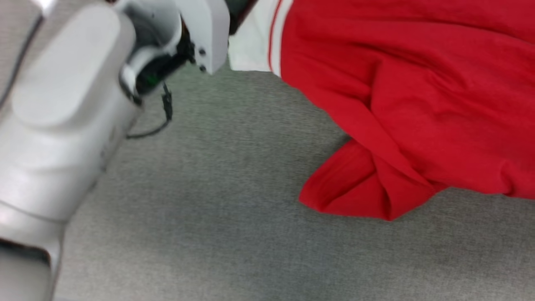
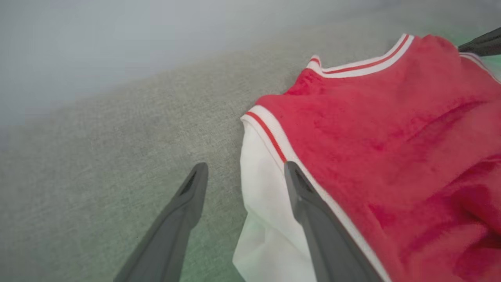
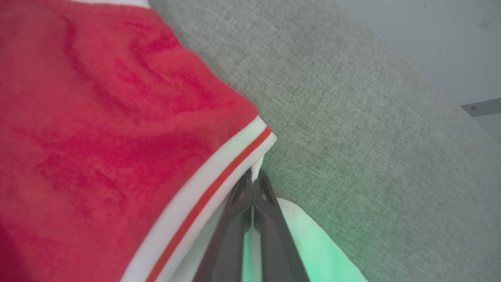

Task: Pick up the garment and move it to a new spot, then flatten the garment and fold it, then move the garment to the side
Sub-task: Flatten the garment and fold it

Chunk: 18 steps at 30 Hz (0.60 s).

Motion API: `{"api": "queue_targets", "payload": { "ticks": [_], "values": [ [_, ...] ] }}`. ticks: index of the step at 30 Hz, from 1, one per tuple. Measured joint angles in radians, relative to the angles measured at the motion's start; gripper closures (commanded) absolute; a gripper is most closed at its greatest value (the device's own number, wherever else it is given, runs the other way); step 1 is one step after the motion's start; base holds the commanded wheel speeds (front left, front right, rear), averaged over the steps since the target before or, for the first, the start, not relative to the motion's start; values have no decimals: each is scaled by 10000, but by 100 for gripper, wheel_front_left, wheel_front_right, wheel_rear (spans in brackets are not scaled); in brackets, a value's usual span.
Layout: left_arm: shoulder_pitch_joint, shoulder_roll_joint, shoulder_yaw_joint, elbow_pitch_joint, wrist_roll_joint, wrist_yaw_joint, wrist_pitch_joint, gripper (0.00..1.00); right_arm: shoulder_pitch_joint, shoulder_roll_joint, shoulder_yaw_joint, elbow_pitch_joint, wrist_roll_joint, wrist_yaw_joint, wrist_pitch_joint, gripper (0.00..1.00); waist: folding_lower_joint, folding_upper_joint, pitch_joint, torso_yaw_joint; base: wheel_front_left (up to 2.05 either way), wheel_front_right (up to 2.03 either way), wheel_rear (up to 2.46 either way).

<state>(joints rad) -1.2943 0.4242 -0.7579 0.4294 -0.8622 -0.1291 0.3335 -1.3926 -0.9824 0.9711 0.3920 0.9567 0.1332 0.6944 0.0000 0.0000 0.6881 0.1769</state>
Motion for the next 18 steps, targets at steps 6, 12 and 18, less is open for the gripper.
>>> {"api": "queue_targets", "payload": {
  "ticks": [6, 12, 18],
  "values": [
    [-1285, 161, -1110, 1271, -2042, 0, 1904, 0, -526, 213, 454, 38, 165, 15, -215, 100, 0, 0, 278, -356, 0, 0, 0],
    [-1856, 159, -1524, 1697, -3597, 8, 2763, 43, -916, 366, 899, 190, 359, 25, -439, 100, 0, 0, 450, -596, 0, 0, 0],
    [-2013, 211, -1893, 1615, -4470, 10, 3137, 100, -1181, 522, 1358, 401, 562, 25, -775, 100, 0, 0, 432, -732, 0, 0, 0]
  ]
}}
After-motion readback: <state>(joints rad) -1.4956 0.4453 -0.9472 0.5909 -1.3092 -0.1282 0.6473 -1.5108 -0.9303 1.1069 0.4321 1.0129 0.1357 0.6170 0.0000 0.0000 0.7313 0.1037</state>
